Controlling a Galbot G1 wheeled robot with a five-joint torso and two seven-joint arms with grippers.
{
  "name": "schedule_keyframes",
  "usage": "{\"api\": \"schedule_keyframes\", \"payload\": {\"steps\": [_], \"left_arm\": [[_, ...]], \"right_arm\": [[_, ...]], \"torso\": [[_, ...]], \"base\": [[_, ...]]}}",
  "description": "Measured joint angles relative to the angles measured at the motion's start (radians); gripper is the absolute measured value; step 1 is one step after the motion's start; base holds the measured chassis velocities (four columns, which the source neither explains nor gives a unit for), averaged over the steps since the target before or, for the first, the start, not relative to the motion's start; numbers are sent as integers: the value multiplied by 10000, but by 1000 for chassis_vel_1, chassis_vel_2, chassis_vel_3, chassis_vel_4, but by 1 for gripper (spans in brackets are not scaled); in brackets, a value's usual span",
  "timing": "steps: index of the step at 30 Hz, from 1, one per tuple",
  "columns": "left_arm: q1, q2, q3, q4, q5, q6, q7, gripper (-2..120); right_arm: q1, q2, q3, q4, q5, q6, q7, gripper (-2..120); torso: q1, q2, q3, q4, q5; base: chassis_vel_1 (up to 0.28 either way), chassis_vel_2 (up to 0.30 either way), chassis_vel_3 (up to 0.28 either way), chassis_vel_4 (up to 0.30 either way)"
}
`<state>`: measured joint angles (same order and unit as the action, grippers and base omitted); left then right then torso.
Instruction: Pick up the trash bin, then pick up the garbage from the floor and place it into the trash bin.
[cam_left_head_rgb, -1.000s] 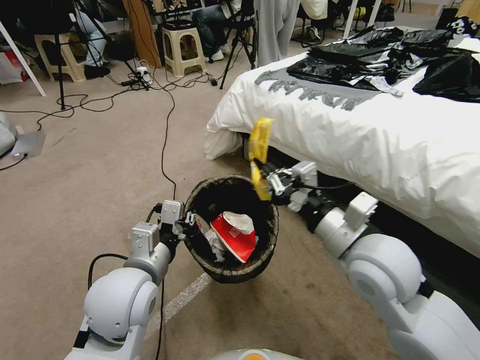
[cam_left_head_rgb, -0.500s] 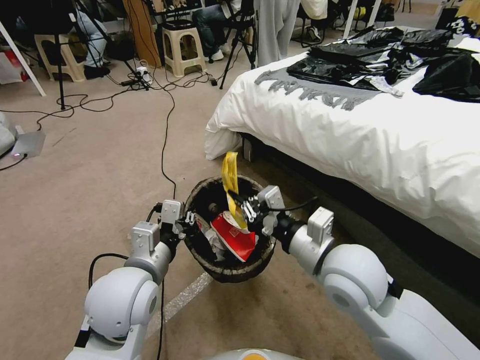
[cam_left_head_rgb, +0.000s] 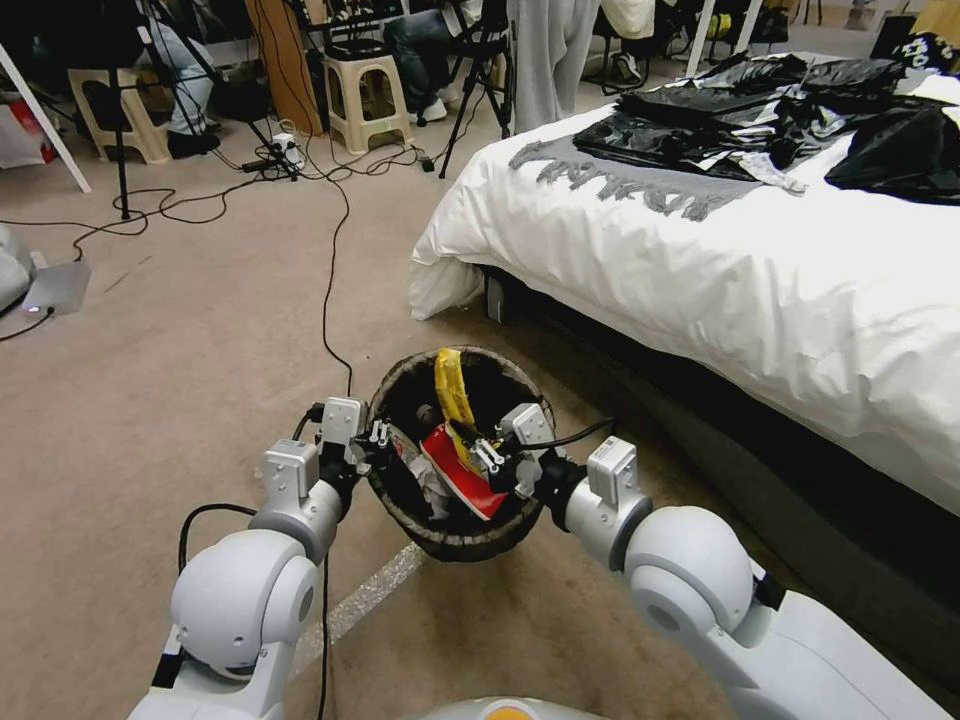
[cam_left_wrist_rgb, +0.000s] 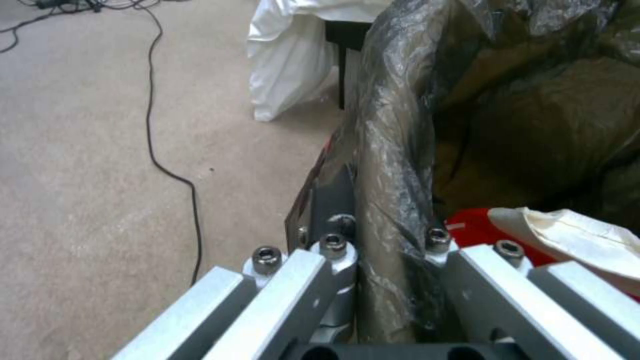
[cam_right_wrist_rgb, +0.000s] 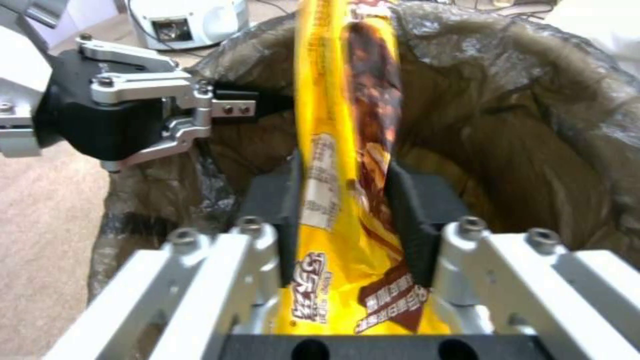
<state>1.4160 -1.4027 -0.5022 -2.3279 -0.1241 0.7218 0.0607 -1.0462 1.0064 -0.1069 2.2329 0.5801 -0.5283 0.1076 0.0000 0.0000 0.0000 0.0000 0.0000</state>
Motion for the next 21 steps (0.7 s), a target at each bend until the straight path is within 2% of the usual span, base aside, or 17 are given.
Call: {"api": "schedule_keyframes", "payload": {"steps": [1,3,5,6,9,13,14,15,21], "left_arm": [[-3,2,-9,8,-5,0,2,2],[-4,3,-13,11,-6,0,3,2],[-19,6,-31,28,-18,-5,14,2],[-19,6,-31,28,-18,-5,14,2],[-45,8,-35,56,-24,-8,29,2],[-64,5,-35,70,-25,-12,36,2],[-73,4,-35,86,-26,-15,42,2],[-73,2,-36,92,-26,-16,42,2],[-67,-10,-58,99,-21,-19,43,2]], "right_arm": [[18,22,-30,-7,-1,0,8,39],[22,26,-37,-9,0,0,10,41],[65,45,-67,-5,-1,-1,17,54],[65,45,-67,-5,-1,-1,17,54],[118,42,-56,18,-3,-1,19,68],[161,45,26,66,7,4,64,78],[165,52,289,192,57,22,93,92],[136,34,465,308,112,27,95,97],[-119,-140,1241,883,418,43,94,100]], "torso": [[0,0,0,1,0],[0,1,0,0,0],[0,0,0,0,0],[0,0,0,0,0],[0,0,0,0,0],[0,0,0,0,0],[-1,0,0,0,1],[-1,0,0,1,0],[-1,0,0,0,0]], "base": [[0,0,0,0],[0,0,0,0],[0,0,0,0],[0,0,0,0],[0,0,0,0],[0,0,0,0],[0,0,0,0],[0,0,0,0],[0,0,0,0]]}}
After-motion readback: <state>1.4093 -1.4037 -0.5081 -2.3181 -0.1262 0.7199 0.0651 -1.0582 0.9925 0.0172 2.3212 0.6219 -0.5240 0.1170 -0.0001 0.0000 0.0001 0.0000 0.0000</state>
